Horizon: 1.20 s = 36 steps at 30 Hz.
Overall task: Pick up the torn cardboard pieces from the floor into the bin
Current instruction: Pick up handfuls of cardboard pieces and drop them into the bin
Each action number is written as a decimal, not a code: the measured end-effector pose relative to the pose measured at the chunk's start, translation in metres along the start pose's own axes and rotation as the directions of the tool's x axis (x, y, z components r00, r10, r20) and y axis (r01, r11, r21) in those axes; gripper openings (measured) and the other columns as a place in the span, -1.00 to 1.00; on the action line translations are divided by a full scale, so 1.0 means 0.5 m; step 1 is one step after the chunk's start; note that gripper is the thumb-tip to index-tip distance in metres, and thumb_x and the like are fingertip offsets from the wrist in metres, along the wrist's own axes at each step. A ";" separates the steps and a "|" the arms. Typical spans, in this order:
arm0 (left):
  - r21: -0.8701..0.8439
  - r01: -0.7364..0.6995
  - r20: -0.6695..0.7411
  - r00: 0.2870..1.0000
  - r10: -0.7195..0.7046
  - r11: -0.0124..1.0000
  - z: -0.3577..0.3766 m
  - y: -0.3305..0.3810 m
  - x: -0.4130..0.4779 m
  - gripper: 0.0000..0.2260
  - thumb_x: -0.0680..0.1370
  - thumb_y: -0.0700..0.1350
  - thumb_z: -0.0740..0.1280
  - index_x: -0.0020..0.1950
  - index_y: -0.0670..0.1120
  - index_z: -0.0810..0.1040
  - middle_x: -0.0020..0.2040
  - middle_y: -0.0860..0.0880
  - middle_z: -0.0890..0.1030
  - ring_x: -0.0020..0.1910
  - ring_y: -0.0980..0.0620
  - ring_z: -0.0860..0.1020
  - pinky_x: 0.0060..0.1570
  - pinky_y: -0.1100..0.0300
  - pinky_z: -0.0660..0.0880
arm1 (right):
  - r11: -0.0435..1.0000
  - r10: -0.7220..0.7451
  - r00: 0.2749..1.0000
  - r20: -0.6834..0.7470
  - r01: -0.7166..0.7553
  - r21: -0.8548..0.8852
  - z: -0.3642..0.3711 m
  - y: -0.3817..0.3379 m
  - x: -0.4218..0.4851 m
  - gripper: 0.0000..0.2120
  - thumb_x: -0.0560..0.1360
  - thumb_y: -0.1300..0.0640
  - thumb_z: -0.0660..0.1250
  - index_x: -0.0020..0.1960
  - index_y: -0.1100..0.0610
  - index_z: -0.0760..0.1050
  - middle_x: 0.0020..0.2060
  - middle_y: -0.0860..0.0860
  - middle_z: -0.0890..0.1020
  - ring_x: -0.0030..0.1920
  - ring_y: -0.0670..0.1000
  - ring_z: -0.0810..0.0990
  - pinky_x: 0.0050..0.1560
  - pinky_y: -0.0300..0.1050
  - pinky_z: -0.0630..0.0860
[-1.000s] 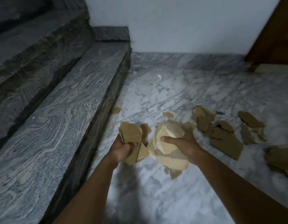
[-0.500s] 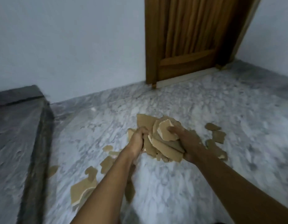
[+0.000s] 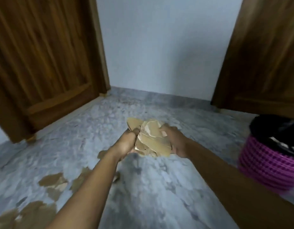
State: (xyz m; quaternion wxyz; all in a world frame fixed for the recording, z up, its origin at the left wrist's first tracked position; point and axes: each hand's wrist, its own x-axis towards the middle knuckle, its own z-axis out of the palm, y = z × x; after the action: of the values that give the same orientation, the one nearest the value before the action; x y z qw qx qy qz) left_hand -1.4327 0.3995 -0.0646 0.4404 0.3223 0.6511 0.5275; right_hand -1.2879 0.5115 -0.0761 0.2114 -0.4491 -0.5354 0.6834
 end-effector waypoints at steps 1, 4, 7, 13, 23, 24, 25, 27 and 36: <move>0.029 0.000 0.023 1.000 0.000 1.000 0.064 0.018 0.037 -0.69 0.69 -0.01 0.09 0.20 -0.14 0.56 -0.11 -0.07 0.69 -0.18 -0.02 0.66 -0.32 0.17 0.61 | 1.000 -0.006 1.000 -0.025 0.006 0.010 -0.075 -0.019 0.011 -0.48 0.48 -0.11 0.37 0.36 0.04 0.35 0.24 0.06 0.57 -0.11 -0.01 0.72 -0.23 0.02 0.65; 0.110 -0.010 0.082 0.997 0.001 0.994 0.271 0.070 0.137 -0.65 0.67 0.08 0.10 0.15 -0.06 0.60 -0.15 -0.01 0.70 -0.18 0.02 0.67 -0.27 0.16 0.61 | 0.999 -0.051 0.988 -0.144 0.049 -0.021 -0.307 -0.057 0.036 -0.53 0.49 -0.07 0.38 0.33 0.04 0.38 0.21 0.06 0.58 0.00 0.05 0.68 -0.19 0.06 0.66; 0.160 0.014 0.204 0.978 -0.047 0.987 0.504 0.112 0.212 -0.63 0.67 0.11 0.06 0.01 -0.03 0.60 -0.22 0.02 0.69 -0.22 0.06 0.65 -0.24 0.20 0.60 | 0.998 -0.058 0.955 -0.292 0.060 -0.004 -0.542 -0.062 0.035 -0.51 0.48 -0.14 0.38 0.33 -0.01 0.39 0.20 0.03 0.58 0.12 0.11 0.63 -0.07 0.12 0.66; 0.232 0.089 0.417 0.891 -0.181 0.969 0.902 0.152 0.290 -0.63 0.66 0.16 0.07 -0.03 -0.01 0.57 -0.17 0.00 0.65 -0.19 0.07 0.60 -0.31 0.26 0.58 | 0.994 0.022 0.859 -0.511 0.036 0.103 -0.916 -0.022 -0.004 -0.67 0.54 -0.12 0.34 0.26 -0.04 0.52 0.14 0.04 0.64 0.07 0.13 0.66 -0.03 0.13 0.67; 0.209 0.107 0.419 0.888 -0.188 0.972 1.123 0.108 0.362 -0.45 0.54 0.37 0.16 0.19 -0.05 0.56 0.10 -0.10 0.65 0.02 -0.05 0.63 0.02 -0.01 0.64 | 0.987 0.126 0.689 -0.714 -0.159 0.020 -1.135 0.029 -0.018 -0.34 0.61 -0.22 0.18 0.57 0.13 0.20 0.43 0.15 0.41 0.36 0.23 0.44 0.31 0.04 0.42; 0.263 0.074 0.411 0.894 -0.181 0.962 1.118 0.101 0.365 -0.40 0.52 0.39 0.15 0.29 -0.05 0.51 0.17 -0.10 0.62 0.04 -0.06 0.62 0.00 0.03 0.64 | 0.977 0.110 0.668 -0.736 -0.208 -0.042 -1.143 0.033 -0.017 -0.27 0.60 -0.25 0.17 0.60 0.14 0.11 0.51 0.15 0.31 0.43 0.23 0.36 0.36 0.05 0.35; 0.291 0.045 0.411 0.896 -0.167 0.956 1.109 0.096 0.367 -0.37 0.52 0.40 0.15 0.37 -0.04 0.46 0.25 -0.10 0.59 0.08 -0.08 0.61 -0.02 0.05 0.64 | 0.969 0.100 0.668 -0.737 -0.233 -0.080 -1.147 0.032 -0.017 -0.25 0.59 -0.27 0.17 0.60 0.16 0.11 0.51 0.17 0.30 0.43 0.23 0.37 0.37 0.05 0.34; 0.282 0.023 0.420 0.896 -0.145 0.959 1.081 0.092 0.372 -0.38 0.54 0.37 0.15 0.43 -0.02 0.42 0.32 -0.09 0.53 0.13 -0.12 0.59 -0.01 0.05 0.63 | 0.968 0.118 0.688 -0.716 -0.240 -0.071 -1.138 0.025 -0.012 -0.29 0.58 -0.27 0.20 0.53 0.19 0.26 0.35 0.19 0.48 0.25 0.22 0.52 0.30 0.07 0.46; 0.272 -0.117 0.183 0.981 0.067 0.955 0.718 0.116 0.362 -0.59 0.60 0.26 0.14 0.25 0.05 0.53 -0.03 0.05 0.51 0.09 -0.06 0.53 0.13 0.03 0.50 | 0.921 -0.085 0.923 -0.376 -0.071 -0.382 -0.744 -0.079 0.061 -0.56 0.58 -0.09 0.28 0.27 0.23 0.56 0.12 0.18 0.67 0.10 0.23 0.66 -0.01 -0.01 0.58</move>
State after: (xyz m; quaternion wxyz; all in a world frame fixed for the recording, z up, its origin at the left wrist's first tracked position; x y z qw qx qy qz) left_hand -1.1806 0.7179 -0.0705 0.4193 0.4560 0.6634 0.4196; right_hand -0.9983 0.7499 -0.0603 0.2219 -0.6056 -0.6096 0.4609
